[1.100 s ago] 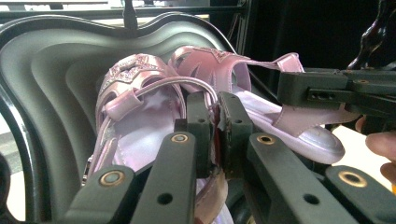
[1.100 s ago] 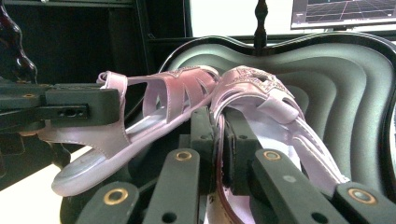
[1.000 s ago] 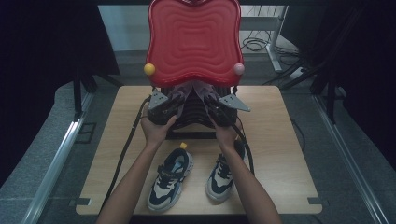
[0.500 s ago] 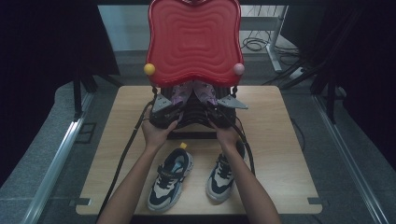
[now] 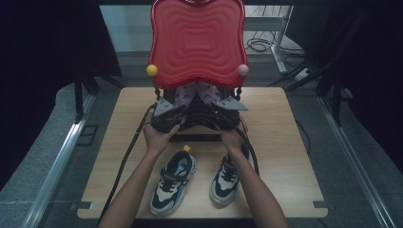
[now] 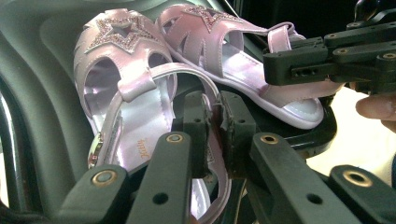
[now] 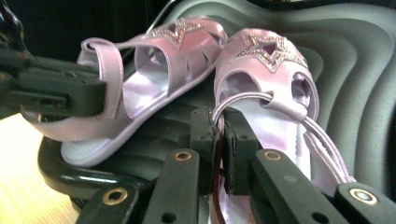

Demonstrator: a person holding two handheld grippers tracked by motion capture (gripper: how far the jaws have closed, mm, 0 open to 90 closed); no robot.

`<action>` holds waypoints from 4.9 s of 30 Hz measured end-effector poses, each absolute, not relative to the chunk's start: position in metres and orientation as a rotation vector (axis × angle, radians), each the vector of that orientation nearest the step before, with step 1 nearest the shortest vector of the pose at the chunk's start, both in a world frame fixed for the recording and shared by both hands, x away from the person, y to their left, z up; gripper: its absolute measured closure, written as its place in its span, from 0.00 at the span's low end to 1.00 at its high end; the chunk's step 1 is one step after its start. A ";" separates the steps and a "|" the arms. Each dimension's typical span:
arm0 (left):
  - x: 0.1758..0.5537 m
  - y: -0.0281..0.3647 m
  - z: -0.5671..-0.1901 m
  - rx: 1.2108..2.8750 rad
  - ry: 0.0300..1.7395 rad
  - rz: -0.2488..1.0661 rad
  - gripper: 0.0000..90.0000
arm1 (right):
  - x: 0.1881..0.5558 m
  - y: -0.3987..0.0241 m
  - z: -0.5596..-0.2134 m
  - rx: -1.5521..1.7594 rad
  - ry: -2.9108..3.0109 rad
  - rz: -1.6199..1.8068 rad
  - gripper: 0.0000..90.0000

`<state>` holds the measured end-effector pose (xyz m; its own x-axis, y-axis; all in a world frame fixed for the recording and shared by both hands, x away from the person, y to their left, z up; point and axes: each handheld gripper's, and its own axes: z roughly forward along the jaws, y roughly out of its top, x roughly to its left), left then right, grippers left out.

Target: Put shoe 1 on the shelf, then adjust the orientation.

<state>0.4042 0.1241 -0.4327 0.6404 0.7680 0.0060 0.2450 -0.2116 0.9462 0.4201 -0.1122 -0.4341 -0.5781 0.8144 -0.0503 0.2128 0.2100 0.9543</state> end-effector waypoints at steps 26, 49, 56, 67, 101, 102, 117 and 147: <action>0.383 0.138 -0.415 1.790 0.889 0.538 0.50 | 0.399 -0.126 -0.425 1.074 1.949 1.504 0.55; 0.335 0.164 -0.416 1.795 0.875 0.404 0.43 | 0.346 -0.150 -0.423 0.997 2.079 1.587 0.51; 0.315 0.167 -0.426 1.793 0.864 0.363 0.42 | 0.323 -0.158 -0.429 0.994 2.126 1.587 0.52; 0.292 0.173 -0.440 1.833 0.879 0.312 0.41 | 0.301 -0.163 -0.440 0.983 2.181 1.568 0.52; 0.251 0.178 -0.457 1.958 0.840 0.142 0.95 | 0.287 -0.154 -0.460 0.945 2.312 1.489 0.50; 0.250 0.177 -0.457 1.959 0.835 0.138 0.95 | 0.287 -0.154 -0.461 0.949 2.310 1.493 0.50; 0.228 0.144 -0.475 2.102 0.762 0.088 0.97 | 0.289 -0.162 -0.460 0.990 2.275 1.492 0.50; 0.220 0.133 -0.507 2.242 0.796 -0.017 0.99 | 0.293 -0.170 -0.463 1.032 2.259 1.468 0.50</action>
<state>0.2198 0.1326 -0.5066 0.8070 0.5383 -0.2429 0.5482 -0.5300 0.6469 0.2933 -0.1704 -0.4633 -0.7155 0.6803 0.1587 0.4214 0.2391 0.8748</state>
